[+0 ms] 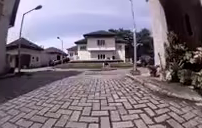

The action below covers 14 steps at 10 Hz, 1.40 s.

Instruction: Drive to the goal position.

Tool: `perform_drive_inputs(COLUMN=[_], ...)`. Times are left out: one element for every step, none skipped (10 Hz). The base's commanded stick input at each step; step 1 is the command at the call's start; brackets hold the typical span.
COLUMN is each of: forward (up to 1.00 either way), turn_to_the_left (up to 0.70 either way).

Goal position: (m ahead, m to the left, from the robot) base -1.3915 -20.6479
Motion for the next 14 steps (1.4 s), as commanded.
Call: perform_drive_inputs(forward=[0.5,0.5,0.5,0.5,0.5,0.5,0.5,0.5,0.5,0.5,0.5,0.5,0.5,0.5], turn_to_the_left=[0.5,0.08,0.0,0.0,0.0,0.0,0.0,0.0,0.0,0.0,0.0,0.0,0.0,0.0])
